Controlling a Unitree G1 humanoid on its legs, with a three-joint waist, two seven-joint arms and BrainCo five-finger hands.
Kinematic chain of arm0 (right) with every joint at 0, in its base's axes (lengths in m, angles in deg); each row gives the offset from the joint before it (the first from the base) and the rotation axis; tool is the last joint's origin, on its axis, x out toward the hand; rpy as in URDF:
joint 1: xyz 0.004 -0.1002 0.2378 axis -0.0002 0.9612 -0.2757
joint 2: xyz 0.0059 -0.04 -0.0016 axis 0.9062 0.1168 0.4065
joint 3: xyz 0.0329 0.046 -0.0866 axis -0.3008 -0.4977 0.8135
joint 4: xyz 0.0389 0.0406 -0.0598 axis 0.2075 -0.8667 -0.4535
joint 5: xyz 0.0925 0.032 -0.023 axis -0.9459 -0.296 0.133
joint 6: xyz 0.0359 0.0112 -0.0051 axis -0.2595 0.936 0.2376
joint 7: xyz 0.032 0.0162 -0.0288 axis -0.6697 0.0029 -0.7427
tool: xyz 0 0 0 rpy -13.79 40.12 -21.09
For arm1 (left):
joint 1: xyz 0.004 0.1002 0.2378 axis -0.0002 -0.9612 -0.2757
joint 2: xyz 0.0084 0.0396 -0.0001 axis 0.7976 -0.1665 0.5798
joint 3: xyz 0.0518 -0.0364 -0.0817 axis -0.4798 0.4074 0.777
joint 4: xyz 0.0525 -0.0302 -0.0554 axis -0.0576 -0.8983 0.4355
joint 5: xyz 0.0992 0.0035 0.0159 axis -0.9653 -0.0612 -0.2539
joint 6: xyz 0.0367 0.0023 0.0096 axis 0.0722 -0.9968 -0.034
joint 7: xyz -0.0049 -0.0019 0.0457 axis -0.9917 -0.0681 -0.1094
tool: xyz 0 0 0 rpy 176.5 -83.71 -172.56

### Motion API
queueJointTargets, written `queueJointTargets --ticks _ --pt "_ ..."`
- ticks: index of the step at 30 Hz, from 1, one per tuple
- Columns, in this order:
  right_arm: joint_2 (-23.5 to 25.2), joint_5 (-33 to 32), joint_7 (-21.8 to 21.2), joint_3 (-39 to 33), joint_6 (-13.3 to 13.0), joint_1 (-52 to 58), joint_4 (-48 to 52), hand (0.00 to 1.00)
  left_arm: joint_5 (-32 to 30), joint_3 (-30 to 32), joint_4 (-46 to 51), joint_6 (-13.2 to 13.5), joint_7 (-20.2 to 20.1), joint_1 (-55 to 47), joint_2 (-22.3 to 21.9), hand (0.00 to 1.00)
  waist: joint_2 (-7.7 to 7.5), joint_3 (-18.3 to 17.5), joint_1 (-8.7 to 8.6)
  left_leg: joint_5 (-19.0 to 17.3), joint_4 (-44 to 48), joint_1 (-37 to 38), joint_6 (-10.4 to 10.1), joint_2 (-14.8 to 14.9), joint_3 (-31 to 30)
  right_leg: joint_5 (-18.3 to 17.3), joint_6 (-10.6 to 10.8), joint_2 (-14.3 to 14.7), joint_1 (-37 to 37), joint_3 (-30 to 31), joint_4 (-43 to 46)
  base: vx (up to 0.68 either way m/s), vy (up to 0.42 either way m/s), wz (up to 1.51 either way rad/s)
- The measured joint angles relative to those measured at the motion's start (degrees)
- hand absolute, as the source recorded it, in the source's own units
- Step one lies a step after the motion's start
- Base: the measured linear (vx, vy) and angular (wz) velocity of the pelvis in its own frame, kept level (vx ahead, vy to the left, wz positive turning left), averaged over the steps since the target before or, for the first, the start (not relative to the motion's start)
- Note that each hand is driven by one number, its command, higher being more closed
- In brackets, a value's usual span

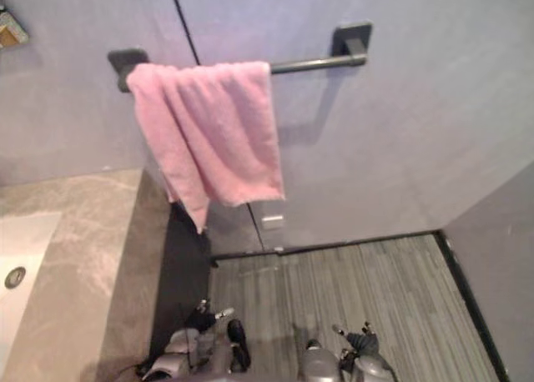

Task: Organize washtable

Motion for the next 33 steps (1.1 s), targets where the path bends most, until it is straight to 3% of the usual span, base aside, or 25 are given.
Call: queueJointTargets --ticks 2,3,4,5,6,8,9,10,11,12,13,14,15,17,21,27,33 --pt "1.28 0.02 -0.02 -0.01 0.07 1.59 0.06 0.00 -0.03 -0.26 -0.13 -0.06 -0.07 -0.04 1.11 0.00 -3.52 -1.40 0.09 -2.89 -0.31 1.31 2.81 -4.97 -0.06 -3.29 3.01 -4.83 -0.35 -0.03 3.93 0.34 0.299 0.22" --pt "1.33 -0.04 -0.09 -0.13 0.11 1.83 0.10 0.00 -0.04 -0.37 -0.15 -0.10 -0.06 0.06 1.14 0.00 -3.82 -1.40 0.10 -3.36 -0.82 2.02 3.33 -5.95 -0.13 -3.58 3.37 -5.73 -1.36 0.65 7.02 0.40 0.296 0.08" --pt "1.09 -0.02 -0.16 -0.05 0.13 1.63 0.43 0.00 -0.05 -0.72 -0.62 -0.16 -0.01 -0.04 1.22 0.00 -3.49 -1.40 -0.05 -4.52 -1.18 3.20 3.90 -6.80 -0.07 -3.08 3.08 -6.80 -5.82 3.70 17.00 0.31 0.215 0.13" --pt "1.16 0.01 -0.17 -0.08 0.07 1.55 0.74 0.00 0.17 -0.65 -1.01 -0.16 0.08 0.04 1.31 0.00 -4.09 -1.28 -0.29 -4.34 -0.87 4.46 4.50 -6.76 -0.59 -2.40 2.01 -6.72 -10.00 5.57 26.33 0.38 0.220 0.24" --pt "1.39 0.02 -0.15 -0.08 0.13 1.54 0.66 0.00 0.10 -0.73 -1.03 -0.16 0.08 0.03 1.67 0.00 -3.94 -1.02 -0.45 -4.53 -0.72 5.09 4.73 -6.62 -0.98 -3.25 2.36 -6.27 -11.21 6.24 29.28 0.35 0.055 0.45" --pt "1.48 0.02 -0.13 -0.10 0.21 1.26 0.51 0.00 0.11 -0.65 -1.08 -0.05 0.15 -0.09 1.69 0.00 -4.03 -0.92 -0.36 -5.20 -0.73 7.73 4.73 -5.25 -2.20 -5.91 1.12 -3.49 -12.48 6.68 31.73 0.33 -0.069 0.34" --pt "1.31 0.02 -0.16 -0.03 0.05 0.89 0.77 0.00 0.11 -0.66 -1.16 -0.07 0.10 -0.19 1.55 0.00 -3.17 -0.63 -0.47 -5.19 -0.64 9.28 4.71 -3.29 -2.45 -7.01 -0.34 -0.18 -14.08 6.20 29.02 0.29 -0.112 0.17" --pt "1.30 0.02 -0.15 -0.01 -0.14 0.80 0.84 0.00 0.11 -0.69 -1.17 -0.08 0.07 -0.35 1.45 0.00 -2.80 -0.72 -0.53 -5.20 -0.63 9.71 4.65 -2.59 -2.57 -7.04 -0.63 1.09 -14.93 5.54 26.78 0.33 -0.154 0.19" --pt "1.35 0.00 -0.11 0.09 -0.20 0.63 0.88 0.00 0.13 -0.69 -1.24 -0.08 0.07 -0.67 1.60 0.00 -2.70 -0.87 -0.94 -5.24 -0.58 10.47 3.37 -1.94 -2.65 -4.92 -2.06 2.47 -15.29 4.35 18.40 0.28 -0.136 0.21" --pt "1.73 0.00 -0.10 0.57 -0.19 1.08 0.66 0.00 0.14 -0.63 -1.22 -0.05 0.07 -1.00 2.36 0.00 -4.58 -1.79 -0.97 -5.90 -0.49 10.88 1.79 -3.69 -2.65 4.99 -3.19 2.09 -15.14 4.69 9.09 0.30 -0.142 0.29" --pt "1.57 -0.16 -0.34 0.59 -0.06 0.86 0.48 0.00 0.16 -0.16 -1.84 -0.15 0.14 -0.54 2.23 0.00 -3.89 -1.59 -1.25 -6.93 -0.48 11.55 0.45 -3.39 -3.52 3.99 -3.00 2.19 -14.90 4.29 10.59 0.31 -0.118 0.22" --pt "0.29 -0.04 -0.09 -0.05 -0.08 1.13 0.26 0.00 0.14 -0.07 -2.18 -0.13 0.03 -0.70 0.96 0.00 -1.02 -2.20 -1.22 -6.99 -0.23 11.50 0.20 -1.84 -3.22 4.54 -3.83 3.62 -14.72 4.28 10.32 0.33 -0.137 -0.06" --pt "-0.67 -0.02 -0.12 -0.17 -0.07 1.16 0.06 0.00 0.16 0.09 -2.18 -0.03 0.13 -0.96 -0.04 0.00 0.15 -2.37 -0.96 -6.79 -0.18 11.57 -0.16 -1.05 -3.16 4.48 -3.97 4.53 -14.04 4.59 8.82 0.27 -0.103 -0.17" --pt "-0.94 -0.03 -0.04 -0.38 -0.11 1.09 0.06 0.00 0.16 -0.07 -2.18 -0.03 0.06 -0.85 -0.34 0.00 1.10 -2.55 -1.37 -6.70 -1.01 12.06 -0.28 -0.62 -3.36 4.43 -4.15 5.25 -12.45 4.56 7.03 0.15 -0.085 -0.13" --pt "-1.05 -0.03 0.01 -0.37 -0.22 1.24 -1.61 0.00 0.33 -0.25 -1.95 0.46 0.09 -0.39 -0.21 0.00 1.02 -2.60 -1.31 -6.10 -1.98 13.55 -1.02 -0.34 -4.03 5.29 -4.55 6.38 -8.76 4.10 2.62 0.08 -0.044 0.03" --pt "-0.26 -0.04 0.19 -0.35 -0.41 2.07 -1.71 0.00 1.86 -0.95 -1.64 0.46 0.39 -1.14 1.81 0.00 -0.99 -2.97 -0.71 -5.83 -1.47 12.48 -0.67 -1.53 -5.16 12.25 -3.19 6.18 -4.21 4.44 -8.83 -0.04 0.054 0.00" --pt "-0.20 -0.05 0.32 -0.32 -0.72 2.67 -1.68 0.00 2.55 -2.61 0.20 0.72 1.58 -2.16 2.68 0.00 -1.30 -2.97 0.25 -5.47 -1.87 12.32 -0.12 -2.36 -6.32 16.42 -2.95 5.28 -1.62 4.22 -14.88 -0.09 0.032 0.06"
